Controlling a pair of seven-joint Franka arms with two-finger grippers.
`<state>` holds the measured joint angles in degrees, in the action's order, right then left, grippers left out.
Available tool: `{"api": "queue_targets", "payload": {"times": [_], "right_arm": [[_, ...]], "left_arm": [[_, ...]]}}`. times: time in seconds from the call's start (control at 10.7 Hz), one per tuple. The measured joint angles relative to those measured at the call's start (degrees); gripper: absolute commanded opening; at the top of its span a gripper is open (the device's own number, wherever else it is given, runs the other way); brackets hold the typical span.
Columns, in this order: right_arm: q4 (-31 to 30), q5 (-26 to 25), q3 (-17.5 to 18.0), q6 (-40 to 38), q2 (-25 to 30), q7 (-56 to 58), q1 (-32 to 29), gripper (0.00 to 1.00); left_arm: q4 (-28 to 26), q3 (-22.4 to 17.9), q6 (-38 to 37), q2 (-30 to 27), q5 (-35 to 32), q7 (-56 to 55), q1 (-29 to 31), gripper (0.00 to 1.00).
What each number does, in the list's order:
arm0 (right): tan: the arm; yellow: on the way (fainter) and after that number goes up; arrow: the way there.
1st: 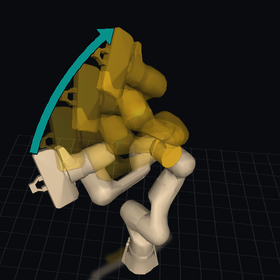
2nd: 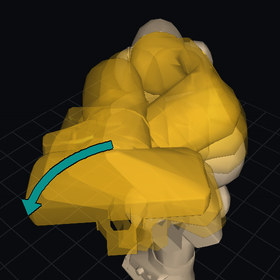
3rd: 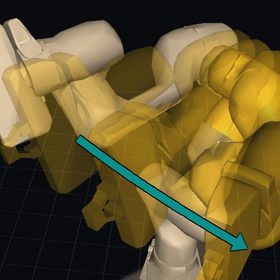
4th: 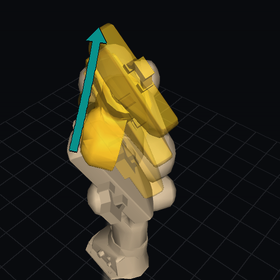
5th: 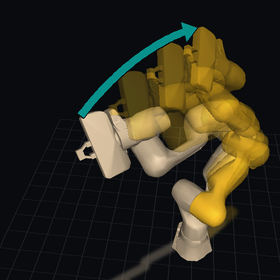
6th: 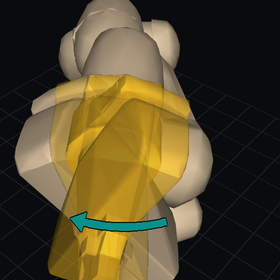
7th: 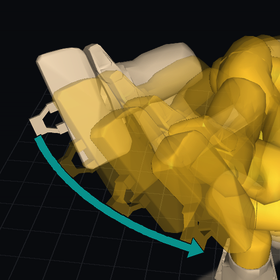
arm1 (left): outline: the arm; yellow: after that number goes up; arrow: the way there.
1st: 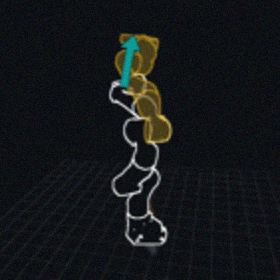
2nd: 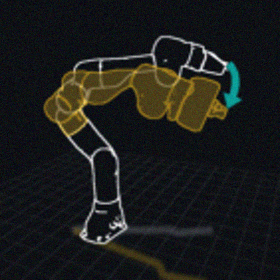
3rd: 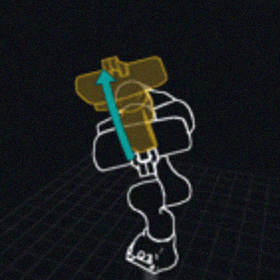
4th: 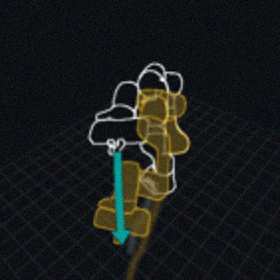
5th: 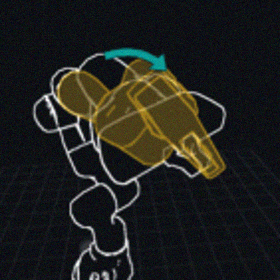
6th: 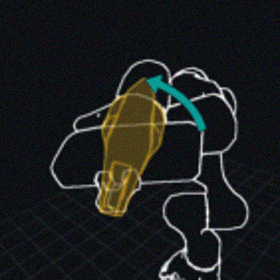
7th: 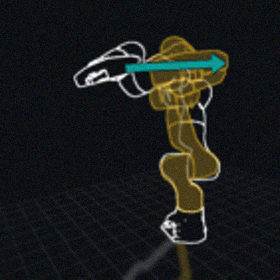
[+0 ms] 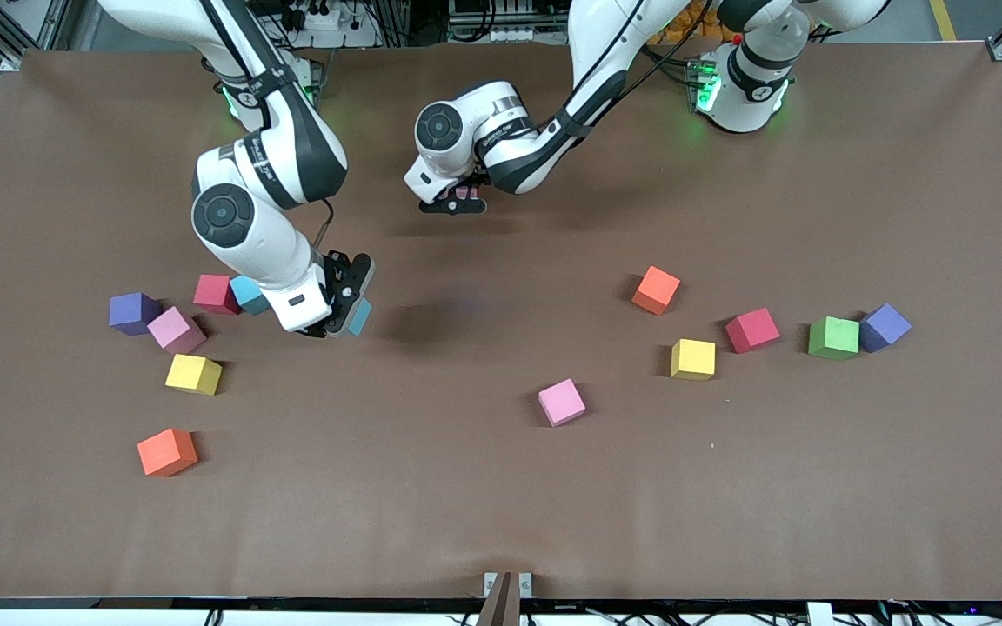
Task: Form number 2 with 11 blocks
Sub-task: 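Carry the lavender cube to the table center and release it with the left gripper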
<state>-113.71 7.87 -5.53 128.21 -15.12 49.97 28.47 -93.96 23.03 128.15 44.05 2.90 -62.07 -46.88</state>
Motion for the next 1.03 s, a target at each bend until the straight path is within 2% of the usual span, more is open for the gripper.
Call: {"api": "queue_targets", "payload": {"times": [0.37, 0.56, 0.84, 1.03], "right_arm": [[0.0, 0.0, -0.1, -0.1, 0.0, 0.8, 0.0, 0.37], [-0.2, 0.0, -0.1, -0.2, 0.0, 2.0, 0.0, 0.37], [-1.4, 0.0, -0.1, -0.6, 1.0, 3.4, 0.3, 0.37], [-2.9, 0.0, -0.1, -0.5, 2.1, 3.6, 2.1, 0.37]], "left_arm": [[1.3, 0.0, 0.0, -0.6, 0.0, 0.0, -0.1, 1.0], [0.8, 0.0, -1.9, -2.7, -0.4, 0.0, 0.0, 1.0], [-5.9, 0.0, -3.3, -10.4, -2.0, 0.1, 2.6, 1.0], [-9.7, 0.8, -6.3, -16.2, -2.1, 0.2, 7.6, 1.0]]}}
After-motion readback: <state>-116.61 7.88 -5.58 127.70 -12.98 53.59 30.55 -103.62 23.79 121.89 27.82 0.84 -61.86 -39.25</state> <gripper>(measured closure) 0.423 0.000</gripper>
